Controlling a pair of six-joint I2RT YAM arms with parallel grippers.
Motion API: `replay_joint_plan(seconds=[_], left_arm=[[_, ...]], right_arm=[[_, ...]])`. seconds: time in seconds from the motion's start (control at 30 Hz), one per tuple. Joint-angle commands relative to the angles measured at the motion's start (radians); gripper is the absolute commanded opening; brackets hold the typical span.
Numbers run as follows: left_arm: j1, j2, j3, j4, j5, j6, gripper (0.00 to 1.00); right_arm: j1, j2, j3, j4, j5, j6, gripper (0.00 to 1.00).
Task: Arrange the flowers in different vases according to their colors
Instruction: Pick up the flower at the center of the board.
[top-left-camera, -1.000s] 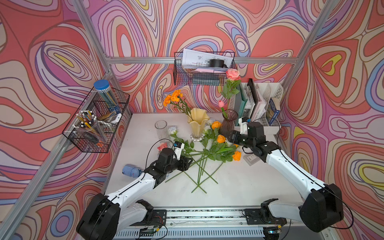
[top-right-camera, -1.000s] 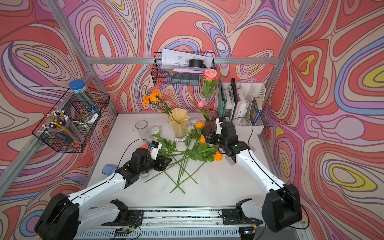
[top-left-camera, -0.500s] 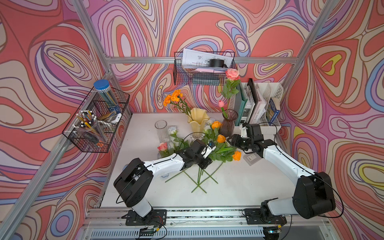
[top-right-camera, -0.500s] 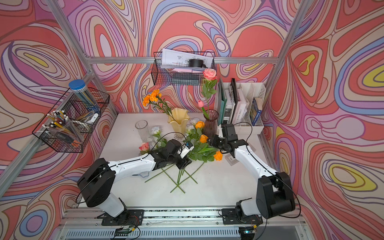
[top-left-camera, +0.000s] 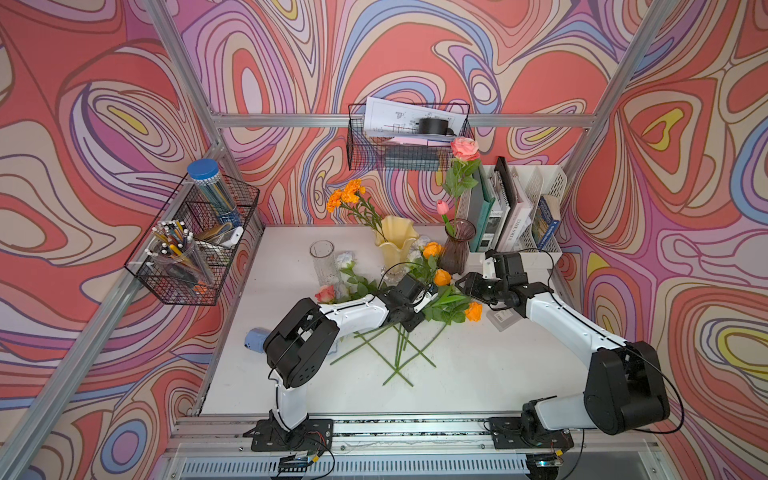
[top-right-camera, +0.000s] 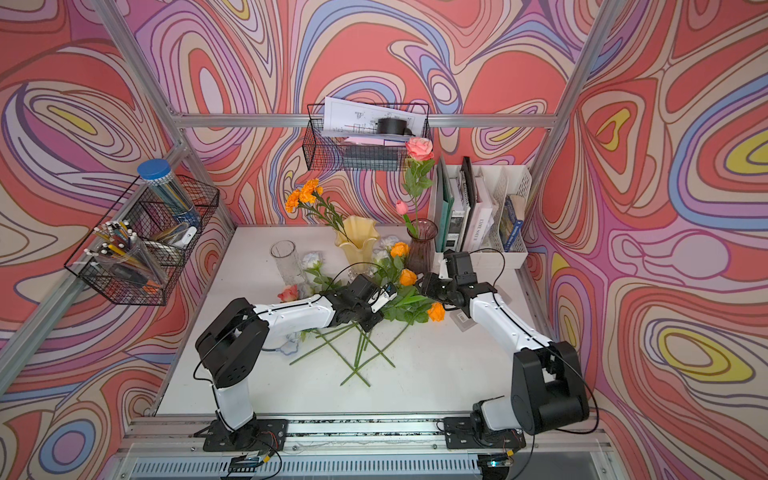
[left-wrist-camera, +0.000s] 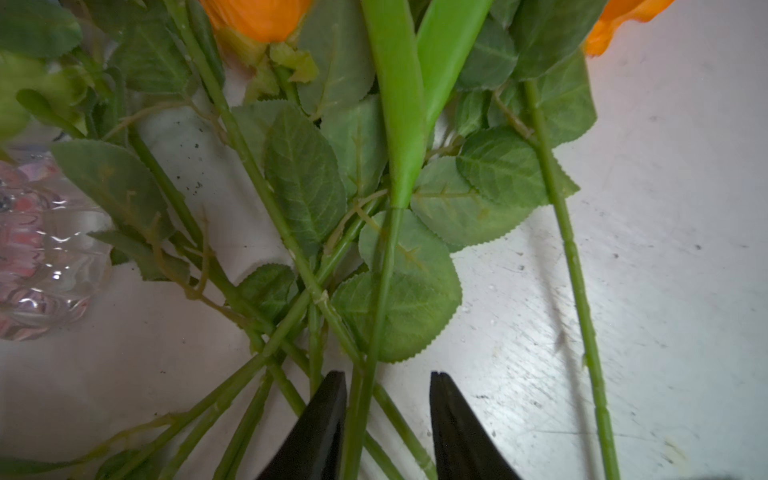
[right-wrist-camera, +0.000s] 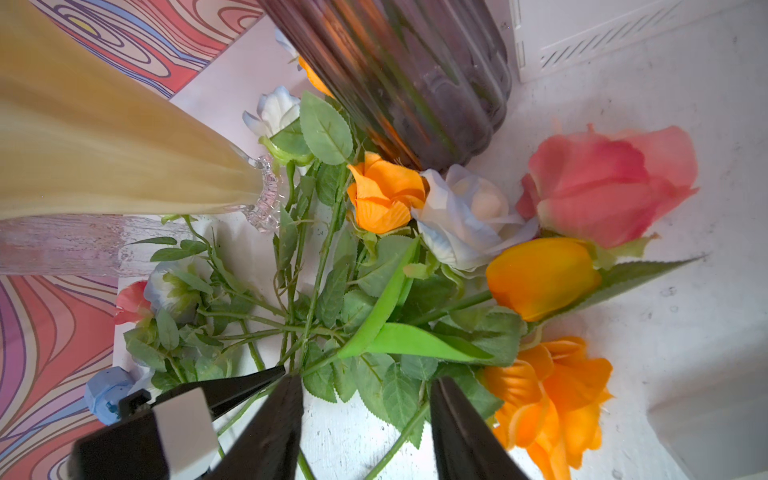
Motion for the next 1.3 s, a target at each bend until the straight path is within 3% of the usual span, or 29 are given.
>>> replay_joint_plan(seconds=[0.0,0.57,1.07,1.27], left_arm=[[0.002,0.025,0.022,-0.045,-0.023,0.024,0.33],[0.002,0.019,0.005,-0.029,-0.044,0.030,0.06],[0.001,-0.149,-0.056,-0.034,0.014,0.004,0.02],[0.000,-0.237,-0.131,-0.007,0.009,-0.019,0.00]], right_arm=[[-0.009,-0.004,-0.013,0.018,-0.006,-0.019,0.51],[-0.017,-0.001,-0.027,0.035,-0.015,-0.017,0.47],[-0.019,-0.029,-0.018,0.010,0.008,-0.030,0.45],[-0.024,-0.123,0.008,-0.033,0.008,-0.058,0.47]])
